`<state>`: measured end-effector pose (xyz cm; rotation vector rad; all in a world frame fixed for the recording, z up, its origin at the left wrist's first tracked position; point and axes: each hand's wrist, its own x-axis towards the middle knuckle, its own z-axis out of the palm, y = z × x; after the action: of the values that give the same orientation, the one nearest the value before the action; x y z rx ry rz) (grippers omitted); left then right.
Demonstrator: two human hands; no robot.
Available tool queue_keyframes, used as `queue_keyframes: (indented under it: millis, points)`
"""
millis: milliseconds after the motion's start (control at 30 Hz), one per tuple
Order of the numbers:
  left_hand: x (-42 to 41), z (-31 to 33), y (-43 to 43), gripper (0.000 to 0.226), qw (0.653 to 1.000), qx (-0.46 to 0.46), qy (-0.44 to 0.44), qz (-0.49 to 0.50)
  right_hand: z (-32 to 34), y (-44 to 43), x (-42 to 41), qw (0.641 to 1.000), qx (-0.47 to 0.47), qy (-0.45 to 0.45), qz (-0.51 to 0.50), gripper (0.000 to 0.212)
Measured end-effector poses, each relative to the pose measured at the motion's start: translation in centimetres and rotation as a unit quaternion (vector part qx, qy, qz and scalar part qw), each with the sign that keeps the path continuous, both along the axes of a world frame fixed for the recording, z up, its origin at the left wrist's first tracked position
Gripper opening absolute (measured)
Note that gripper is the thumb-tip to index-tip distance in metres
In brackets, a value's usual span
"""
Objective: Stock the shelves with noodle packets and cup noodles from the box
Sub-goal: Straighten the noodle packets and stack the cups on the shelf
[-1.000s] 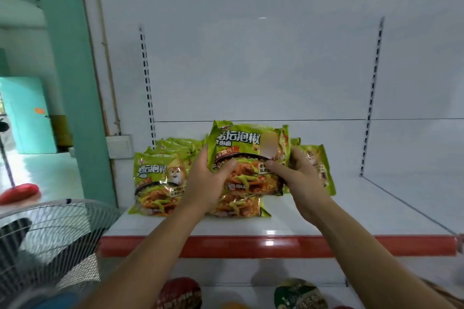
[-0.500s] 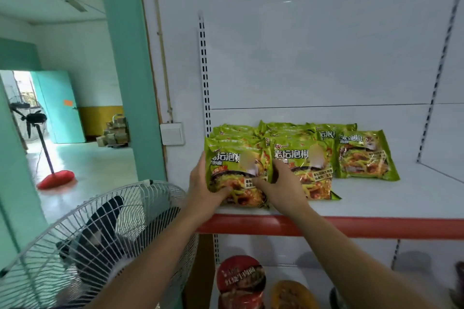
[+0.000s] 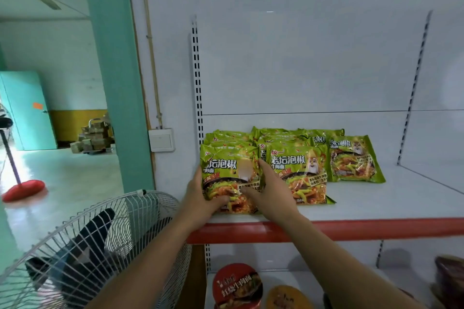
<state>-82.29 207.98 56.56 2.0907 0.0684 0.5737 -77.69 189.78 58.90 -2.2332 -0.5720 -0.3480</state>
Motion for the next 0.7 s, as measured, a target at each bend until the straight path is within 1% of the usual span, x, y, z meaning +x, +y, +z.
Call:
queue_keyframes:
  millis: [100,167,200,267,333,400,467,567,633,700]
  points:
    - [-0.1,0.1,-0.1,0.122,0.999,0.032,0.002,0.029,0.4,0.0,0.2,1.0,-0.016,-0.003,-0.003,0.092]
    - [-0.8,0.5,-0.6,0.128,0.996,0.064,-0.017,0.065,0.7,-0.3,0.1,1.0,-0.014,-0.015,-0.008,0.089]
    - [-0.9,0.7,-0.6,0.127,0.991,0.09,-0.037,0.087,0.8,-0.7,0.0,1.0,-0.01,-0.025,-0.014,0.086]
    - [-1.3,1.4,-1.3,0.115,0.976,0.158,-0.09,0.122,1.3,-1.6,-0.1,0.998,0.011,-0.046,-0.031,0.074]
    - [-1.3,1.8,-2.4,0.091,0.949,0.233,-0.174,0.124,2.0,-2.8,0.0,0.996,0.045,-0.057,-0.045,0.061]
    - [-0.8,1.8,-4.1,0.068,0.923,0.283,-0.244,0.09,2.6,-4.3,0.4,0.993,0.083,-0.066,-0.058,0.048]
    - [0.0,1.3,-6.5,0.055,0.907,0.325,-0.266,0.043,3.0,-6.4,1.2,0.987,0.119,-0.069,-0.085,0.038]
    - [1.8,0.1,-10.0,0.049,0.876,0.408,-0.255,-0.007,2.7,-10.4,3.2,0.972,0.179,-0.06,-0.14,0.031]
    - [3.3,-0.3,-11.8,0.052,0.859,0.452,-0.243,-0.014,2.2,-13.4,4.9,0.958,0.22,-0.039,-0.178,0.03]
    - [4.6,-0.4,-13.4,0.059,0.846,0.482,-0.23,-0.003,1.5,-16.2,6.8,0.949,0.236,0.002,-0.207,0.036]
